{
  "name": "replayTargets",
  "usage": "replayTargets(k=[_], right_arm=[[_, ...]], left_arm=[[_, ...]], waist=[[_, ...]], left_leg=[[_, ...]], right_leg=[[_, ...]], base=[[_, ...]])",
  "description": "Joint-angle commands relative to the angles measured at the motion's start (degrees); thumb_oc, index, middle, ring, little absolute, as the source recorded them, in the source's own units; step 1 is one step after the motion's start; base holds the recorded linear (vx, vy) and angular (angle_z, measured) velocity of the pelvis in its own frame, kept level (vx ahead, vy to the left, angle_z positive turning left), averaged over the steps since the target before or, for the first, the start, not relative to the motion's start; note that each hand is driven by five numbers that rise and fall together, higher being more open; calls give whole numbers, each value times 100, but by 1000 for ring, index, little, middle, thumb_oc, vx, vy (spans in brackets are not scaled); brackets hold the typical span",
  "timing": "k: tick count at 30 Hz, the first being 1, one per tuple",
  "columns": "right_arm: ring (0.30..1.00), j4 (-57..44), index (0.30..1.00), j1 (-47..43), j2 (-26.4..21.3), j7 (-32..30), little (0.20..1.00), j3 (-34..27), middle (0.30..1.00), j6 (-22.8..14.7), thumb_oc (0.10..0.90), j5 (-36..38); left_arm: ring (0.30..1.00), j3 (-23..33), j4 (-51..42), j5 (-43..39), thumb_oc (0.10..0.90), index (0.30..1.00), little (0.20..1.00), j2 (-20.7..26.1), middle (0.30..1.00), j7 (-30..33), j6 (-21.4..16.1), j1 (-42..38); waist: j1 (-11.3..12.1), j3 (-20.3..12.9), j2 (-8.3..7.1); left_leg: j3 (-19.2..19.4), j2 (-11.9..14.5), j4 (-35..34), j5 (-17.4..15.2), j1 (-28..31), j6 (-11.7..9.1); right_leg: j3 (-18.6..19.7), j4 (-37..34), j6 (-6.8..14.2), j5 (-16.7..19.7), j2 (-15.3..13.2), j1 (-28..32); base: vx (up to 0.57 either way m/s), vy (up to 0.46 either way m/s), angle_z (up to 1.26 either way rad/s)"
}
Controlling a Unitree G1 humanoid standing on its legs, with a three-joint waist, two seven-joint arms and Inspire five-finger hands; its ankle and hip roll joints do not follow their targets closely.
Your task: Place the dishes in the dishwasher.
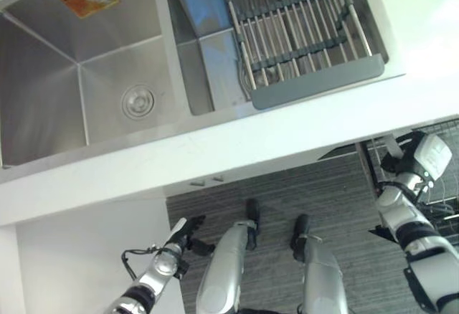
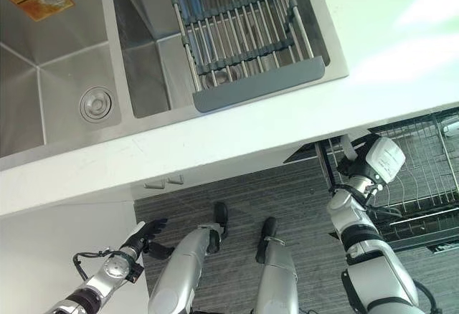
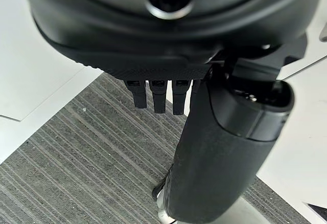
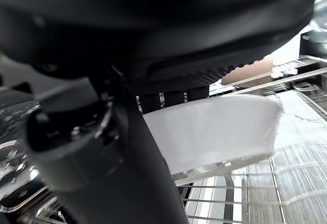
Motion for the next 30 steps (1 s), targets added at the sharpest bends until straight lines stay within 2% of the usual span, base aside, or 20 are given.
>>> replayTargets(k=[1, 3, 6, 9, 10, 11, 12, 13, 15, 16, 20, 21, 22, 23, 24, 25, 26, 27, 28, 30], right_arm=[[900, 230, 900, 282, 62, 764, 900, 139, 900, -47, 800, 457], [900, 286, 900, 335, 117, 918, 900, 127, 900, 44, 800, 416], [900, 414, 900, 389, 177, 1081, 900, 40, 900, 54, 800, 1042], [900, 479, 900, 408, 184, 1566, 900, -39, 900, 234, 800, 848], [900, 511, 900, 395, 190, 1882, 900, -25, 900, 308, 800, 796], [900, 649, 900, 359, 229, 2788, 900, 45, 900, 358, 800, 886], [900, 715, 900, 336, 258, 2987, 900, 69, 900, 451, 800, 907], [900, 920, 900, 329, 309, 3736, 900, 163, 900, 715, 800, 945], [900, 1125, 900, 337, 314, 4564, 900, 249, 900, 1065, 800, 648], [900, 1323, 900, 382, 285, 5144, 900, 362, 900, 1266, 800, 370], [900, 1690, 900, 379, 126, 6114, 900, 521, 900, 1657, 800, -170], [900, 1689, 900, 351, 115, 6131, 900, 515, 900, 1686, 800, -193], [900, 1758, 900, 359, 24, 6359, 900, 537, 900, 1827, 800, -520], [900, 1765, 900, 369, -7, 6384, 900, 539, 900, 1863, 800, -618], [900, 1762, 900, 348, -30, 6382, 900, 530, 900, 1874, 800, -642], [900, 1771, 900, 385, -68, 6373, 900, 533, 900, 1884, 800, -680], [900, 1772, 900, 369, -124, 6385, 900, 528, 900, 1915, 800, -742], [900, 1760, 900, 375, -171, 6369, 900, 516, 900, 1927, 800, -741], [900, 1743, 900, 353, -258, 6271, 900, 468, 900, 1858, 800, -620], [900, 1707, 900, 358, -333, 6134, 900, 405, 900, 1761, 800, -473]], left_arm=[[900, 88, -189, -147, 800, 900, 900, 133, 900, 123, 14, 181], [900, 115, -252, -150, 800, 900, 900, 141, 900, 106, 100, 158], [900, 126, -298, -179, 800, 900, 900, 164, 900, 63, 208, 136], [900, 163, -313, -204, 800, 900, 900, 175, 900, 41, 246, 156], [900, 175, -298, -207, 800, 900, 900, 181, 900, 35, 228, 158], [900, 206, -305, -217, 800, 900, 900, 211, 900, 18, 242, 122], [900, 212, -317, -223, 800, 900, 900, 228, 900, 2, 264, 100], [900, 264, -397, -208, 800, 900, 900, 290, 900, -69, 369, 37], [900, 308, -500, -162, 800, 900, 900, 371, 900, -153, 485, -28], [900, 329, -558, -134, 800, 900, 900, 438, 900, -227, 595, -70], [900, 446, -642, -50, 800, 900, 900, 624, 900, -406, 774, -198], [900, 464, -655, -50, 800, 900, 900, 635, 900, -411, 784, -221], [900, 539, -608, -4, 800, 900, 900, 721, 900, -516, 785, -213], [900, 568, -606, 13, 800, 900, 900, 757, 900, -551, 782, -212], [900, 591, -615, 15, 800, 900, 900, 781, 900, -568, 779, -235], [900, 593, -612, 12, 800, 900, 900, 827, 900, -609, 774, -214], [900, 617, -611, 19, 800, 900, 900, 861, 900, -639, 752, -213], [900, 637, -618, 19, 800, 900, 900, 894, 900, -662, 746, -209], [900, 678, -607, 18, 800, 900, 900, 952, 900, -691, 704, -221], [900, 715, -577, -3, 800, 900, 900, 1021, 900, -737, 653, -223]], waist=[[39, -44, 221], [36, -44, 212], [25, -44, 209], [23, -44, 196], [29, -44, 190], [48, -44, 170], [57, -44, 163], [94, -44, 133], [133, -44, 104], [154, -44, 29], [253, -44, -32], [267, -44, 14], [299, -44, -80], [311, -44, -95], [325, -44, -53], [321, -44, -118], [334, -44, -123], [337, -44, -134], [351, -44, -106], [351, -44, -126]], left_leg=[[-452, -19, -587, -239, 417, -196], [-444, -19, -587, -226, 410, -194], [-436, -19, -587, -211, 411, -190], [-420, -21, -587, -212, 417, -188], [-423, -26, -587, -210, 418, -186], [-413, -23, -587, -208, 430, -181], [-409, -20, -587, -205, 433, -180], [-403, -12, -587, -190, 444, -163], [-406, -3, -587, -166, 456, -154], [-423, -63, -587, -271, 581, -169], [-445, -64, -587, -239, 595, -143], [-432, -3, -587, -111, 478, -117], [-446, -55, -587, -224, 587, -143], [-453, -50, -587, -222, 584, -143], [-443, 12, -587, -97, 467, -117], [-460, -52, -587, -227, 586, -141], [-474, -50, -587, -225, 577, -138], [-481, -48, -587, -221, 573, -140], [-479, 16, -587, -101, 459, -113], [-486, 21, -587, -104, 453, -109]], right_leg=[[209, 552, 41, -341, 297, -109], [209, 583, 36, -344, 302, -128], [222, 632, 29, -343, 298, -163], [223, 573, 34, -316, 302, -146], [223, 562, 35, -309, 304, -142], [218, 528, 31, -290, 308, -119], [219, 519, 30, -284, 310, -113], [205, 521, 30, -268, 307, -100], [181, 534, 30, -261, 294, -76], [235, 585, 91, -414, 244, 37], [185, 569, 114, -386, 241, 99], [110, 525, 54, -228, 281, 10], [166, 515, 125, -362, 246, 143], [162, 508, 132, -355, 249, 150], [85, 461, 75, -198, 291, 64], [154, 500, 145, -355, 245, 165], [153, 472, 145, -339, 258, 173], [155, 469, 153, -332, 264, 173], [87, 404, 106, -164, 318, 100], [105, 372, 115, -143, 341, 109]], base=[[0, 0, 0], [0, 0, 0], [0, 0, 0], [0, 0, 0], [0, 0, 0], [0, 0, 0], [-8, -64, 0], [-1, -71, 1], [49, -87, 10], [96, -90, 23], [15, -81, 10], [11, -111, 11], [4, -85, 12], [6, -90, 10], [7, -49, 9], [2, -44, 9], [82, -53, 8], [-89, -51, 3], [-89, -44, 3], [-48, -34, 6]])
